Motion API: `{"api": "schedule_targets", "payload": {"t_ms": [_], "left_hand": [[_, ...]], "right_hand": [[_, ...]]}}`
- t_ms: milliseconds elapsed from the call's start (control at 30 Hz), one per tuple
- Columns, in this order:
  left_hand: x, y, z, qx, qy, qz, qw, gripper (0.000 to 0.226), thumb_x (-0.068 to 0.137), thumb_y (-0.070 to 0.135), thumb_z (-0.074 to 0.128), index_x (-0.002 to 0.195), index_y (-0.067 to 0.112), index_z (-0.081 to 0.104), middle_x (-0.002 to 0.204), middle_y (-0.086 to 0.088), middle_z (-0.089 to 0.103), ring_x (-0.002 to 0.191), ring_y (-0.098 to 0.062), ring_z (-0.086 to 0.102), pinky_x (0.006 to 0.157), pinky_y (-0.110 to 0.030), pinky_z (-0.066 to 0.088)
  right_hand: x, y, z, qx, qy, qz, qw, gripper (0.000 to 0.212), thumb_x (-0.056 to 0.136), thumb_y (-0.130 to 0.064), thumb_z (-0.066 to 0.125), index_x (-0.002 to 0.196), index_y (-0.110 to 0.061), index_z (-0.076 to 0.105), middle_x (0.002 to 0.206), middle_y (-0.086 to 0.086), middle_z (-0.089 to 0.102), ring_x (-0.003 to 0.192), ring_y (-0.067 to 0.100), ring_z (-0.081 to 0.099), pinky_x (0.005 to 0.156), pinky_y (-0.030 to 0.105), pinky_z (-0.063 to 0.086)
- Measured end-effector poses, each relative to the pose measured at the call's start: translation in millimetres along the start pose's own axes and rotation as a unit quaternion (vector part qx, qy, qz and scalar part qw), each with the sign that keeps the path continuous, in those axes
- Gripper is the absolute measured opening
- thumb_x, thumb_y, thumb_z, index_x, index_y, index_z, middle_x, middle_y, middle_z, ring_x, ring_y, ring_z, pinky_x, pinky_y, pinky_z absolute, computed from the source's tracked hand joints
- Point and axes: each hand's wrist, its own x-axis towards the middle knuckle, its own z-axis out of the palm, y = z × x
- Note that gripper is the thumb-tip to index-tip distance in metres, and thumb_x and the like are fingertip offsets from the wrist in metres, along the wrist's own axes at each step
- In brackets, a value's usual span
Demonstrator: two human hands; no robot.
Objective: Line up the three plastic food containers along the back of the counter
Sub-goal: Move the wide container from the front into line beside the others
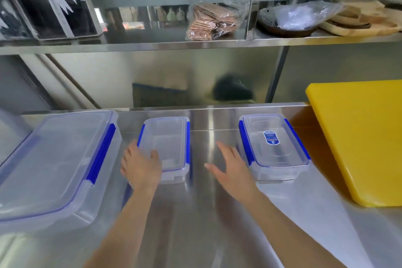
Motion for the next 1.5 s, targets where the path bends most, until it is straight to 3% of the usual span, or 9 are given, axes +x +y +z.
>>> {"api": "schedule_targets", "payload": {"t_ms": [133,267,533,800,900,1067,1200,1367,1500], "left_hand": [[21.9,-28.1,-24.3,-0.053,-0.088,-0.054,0.993,0.07,0.088,0.027,0.06,0.146,0.019,0.021,0.148,-0.01,0.034,0.136,-0.033,0.033,0.109,-0.051,0.033],[20.4,-35.7,-16.0,-0.14,-0.144,-0.037,0.979,0.037,0.091,0.017,0.053,0.128,0.014,0.05,0.115,-0.008,0.061,0.11,-0.03,0.059,0.084,-0.035,0.045],[-2.9,-24.8,15.2,-0.112,-0.168,0.006,0.979,0.037,0.082,0.035,0.052,0.119,0.031,0.053,0.109,-0.002,0.064,0.102,-0.024,0.061,0.09,-0.049,0.052],[-2.4,-20.2,-2.5,-0.068,-0.177,0.005,0.982,0.039,0.088,0.038,0.051,0.126,0.027,0.048,0.119,-0.005,0.061,0.109,-0.026,0.06,0.095,-0.051,0.051],[-10.4,-4.7,-18.0,-0.044,-0.127,0.036,0.99,0.054,0.091,0.034,0.051,0.14,0.017,0.036,0.145,-0.009,0.043,0.131,-0.027,0.044,0.106,-0.042,0.038],[18.6,2.1,-89.4,-0.061,0.082,0.152,0.983,0.034,0.092,0.022,0.051,0.124,0.011,0.052,0.128,-0.01,0.056,0.12,-0.029,0.05,0.102,-0.039,0.035],[83.0,-45.0,-159.0,0.078,0.169,0.054,0.981,0.039,0.089,0.026,0.052,0.123,0.005,0.051,0.127,-0.025,0.055,0.122,-0.041,0.046,0.107,-0.051,0.025],[122.3,-122.6,-211.8,0.133,0.048,-0.126,0.982,0.076,0.081,0.05,0.06,0.137,0.005,0.035,0.14,-0.034,0.035,0.13,-0.049,0.032,0.109,-0.055,0.024],[119.4,-147.9,-217.6,0.133,0.016,-0.128,0.983,0.072,0.079,0.057,0.057,0.135,0.017,0.038,0.134,-0.029,0.044,0.118,-0.048,0.046,0.1,-0.058,0.04]], "right_hand": [[17.3,-24.4,47.2,0.062,-0.115,0.004,0.991,0.085,0.082,-0.048,0.061,0.147,-0.037,0.008,0.158,0.001,0.016,0.143,0.015,0.022,0.115,0.038,0.027],[26.7,-29.9,65.6,0.078,-0.145,0.018,0.986,0.09,0.079,-0.045,0.066,0.148,-0.032,0.011,0.156,-0.001,0.017,0.14,0.013,0.026,0.115,0.036,0.029],[13.8,-3.4,34.5,0.06,-0.068,0.029,0.995,0.077,0.08,-0.032,0.069,0.145,-0.025,0.028,0.147,-0.002,0.034,0.127,0.012,0.041,0.104,0.025,0.035],[16.2,-10.4,41.5,-0.002,-0.094,0.021,0.995,0.083,0.082,-0.048,0.062,0.147,-0.03,0.015,0.155,-0.005,0.02,0.138,0.017,0.031,0.111,0.037,0.037],[11.8,-20.2,35.0,-0.046,-0.011,-0.003,0.999,0.079,0.082,-0.053,0.058,0.145,-0.029,0.017,0.154,-0.003,0.022,0.137,0.021,0.028,0.11,0.039,0.034],[3.7,-72.4,43.4,-0.08,0.022,-0.113,0.99,0.059,0.09,-0.038,0.055,0.14,-0.014,0.034,0.149,0.002,0.033,0.13,0.022,0.033,0.106,0.033,0.035],[0.6,-119.5,84.4,-0.019,-0.098,-0.102,0.99,0.069,0.088,-0.045,0.054,0.146,-0.023,0.023,0.154,0.001,0.024,0.139,0.019,0.027,0.113,0.039,0.031],[-5.1,-166.5,129.3,0.142,-0.239,-0.018,0.96,0.08,0.082,-0.05,0.061,0.146,-0.029,0.017,0.154,-0.004,0.024,0.141,0.018,0.027,0.112,0.041,0.031],[-14.0,-185.0,165.0,0.143,-0.261,-0.006,0.955,0.086,0.086,-0.044,0.058,0.149,-0.018,0.006,0.158,0.0,0.017,0.143,0.016,0.021,0.114,0.034,0.023]]}}
